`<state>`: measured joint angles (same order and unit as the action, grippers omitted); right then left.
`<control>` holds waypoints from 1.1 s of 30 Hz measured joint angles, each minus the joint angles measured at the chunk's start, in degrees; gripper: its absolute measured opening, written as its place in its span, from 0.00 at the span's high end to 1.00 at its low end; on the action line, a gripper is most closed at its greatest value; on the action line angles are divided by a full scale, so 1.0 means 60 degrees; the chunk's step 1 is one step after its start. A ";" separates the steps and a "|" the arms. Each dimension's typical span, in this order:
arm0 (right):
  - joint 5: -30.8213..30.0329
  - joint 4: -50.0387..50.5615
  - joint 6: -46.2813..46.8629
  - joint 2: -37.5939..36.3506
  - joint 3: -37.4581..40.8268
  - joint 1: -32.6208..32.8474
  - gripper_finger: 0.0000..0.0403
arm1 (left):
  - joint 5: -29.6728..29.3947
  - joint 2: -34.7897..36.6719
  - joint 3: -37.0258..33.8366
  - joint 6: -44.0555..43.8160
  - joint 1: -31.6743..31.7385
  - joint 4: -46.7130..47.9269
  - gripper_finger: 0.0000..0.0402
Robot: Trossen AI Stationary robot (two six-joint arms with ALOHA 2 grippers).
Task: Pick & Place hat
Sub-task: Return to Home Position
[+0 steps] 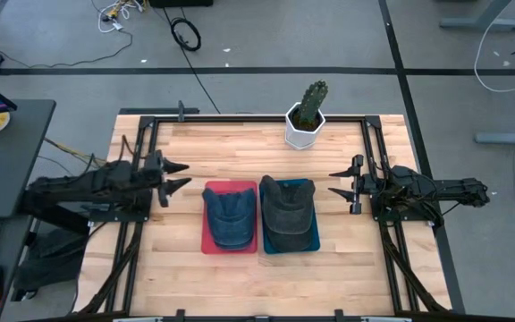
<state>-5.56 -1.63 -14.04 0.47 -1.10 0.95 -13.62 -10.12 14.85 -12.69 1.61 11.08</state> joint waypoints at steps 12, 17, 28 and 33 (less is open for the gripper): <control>0.0002 -0.0002 0.0000 0.0000 0.0000 -0.0002 0.50 | -0.0170 0.1644 -0.0684 0.0295 0.0018 0.0087 0.43; -0.0002 0.0000 0.0000 0.0000 0.0000 -0.0003 0.50 | -0.0165 0.1678 -0.0681 0.0527 0.0018 -0.0400 0.43; 0.0000 0.0000 0.0000 0.0000 0.0000 -0.0002 0.50 | -0.0020 0.1671 -0.0679 0.1055 0.0018 -0.1175 0.43; 0.0000 0.0000 0.0000 0.0000 0.0000 -0.0003 0.50 | 0.0087 0.1670 -0.0677 0.1190 0.0018 -0.1172 0.43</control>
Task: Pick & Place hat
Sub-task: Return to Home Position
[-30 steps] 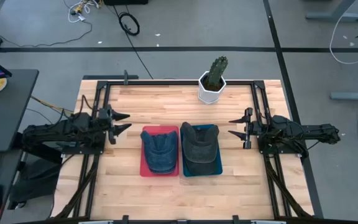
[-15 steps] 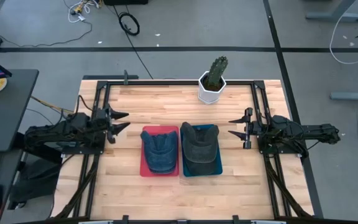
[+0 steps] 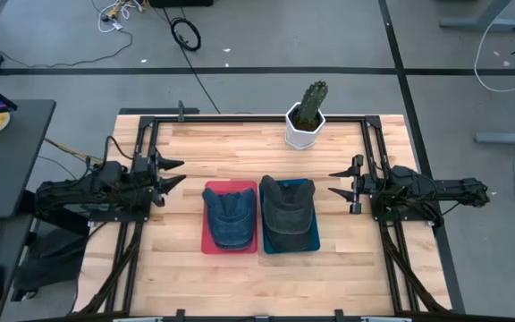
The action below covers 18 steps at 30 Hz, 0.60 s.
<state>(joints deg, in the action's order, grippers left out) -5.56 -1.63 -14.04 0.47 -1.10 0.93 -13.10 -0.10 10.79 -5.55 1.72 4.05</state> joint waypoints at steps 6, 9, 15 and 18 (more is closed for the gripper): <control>0.0000 0.0000 0.0000 0.0000 0.0000 0.0002 0.50 | -0.0067 -0.0002 -0.0884 0.0140 0.0000 -0.1016 0.43; 0.0002 0.0000 0.0000 -0.0002 0.0000 0.0000 0.50 | -0.0197 -0.0004 -0.1485 0.0112 0.0000 -0.1337 0.43; 0.0000 0.0000 0.0000 0.0000 0.0000 0.0001 0.50 | -0.0145 -0.0025 -0.1701 0.0304 0.0000 -0.1823 0.43; 0.0001 0.0000 0.0000 0.0000 0.0000 0.0000 0.50 | -0.0106 -0.0022 -0.1701 0.0413 -0.0002 -0.1676 0.43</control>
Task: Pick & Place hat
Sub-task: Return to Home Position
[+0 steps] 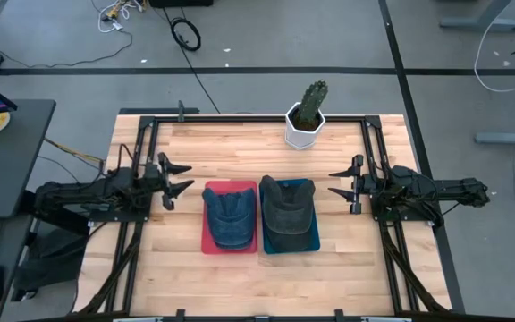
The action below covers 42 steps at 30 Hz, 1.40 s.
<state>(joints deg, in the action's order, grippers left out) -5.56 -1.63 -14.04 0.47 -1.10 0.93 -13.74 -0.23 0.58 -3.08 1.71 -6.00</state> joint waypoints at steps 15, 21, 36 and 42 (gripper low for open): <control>-0.0001 0.0000 0.0000 0.0000 0.0000 0.0004 0.50 | 0.1093 -0.0022 0.0007 0.0950 0.0000 0.0696 0.43; 0.0000 0.0000 0.0000 0.0000 0.0000 0.0000 0.50 | 0.1037 -0.0022 -0.0003 0.0859 -0.0001 0.0586 0.43; 0.0002 0.0000 0.0000 0.0000 0.0000 0.0000 0.50 | 0.1020 -0.0022 -0.0018 0.0802 0.0001 0.0416 0.43; -0.0001 0.0000 0.0000 -0.0002 0.0000 0.0001 0.50 | 0.1020 -0.0022 -0.0018 0.0801 0.0002 0.0381 0.43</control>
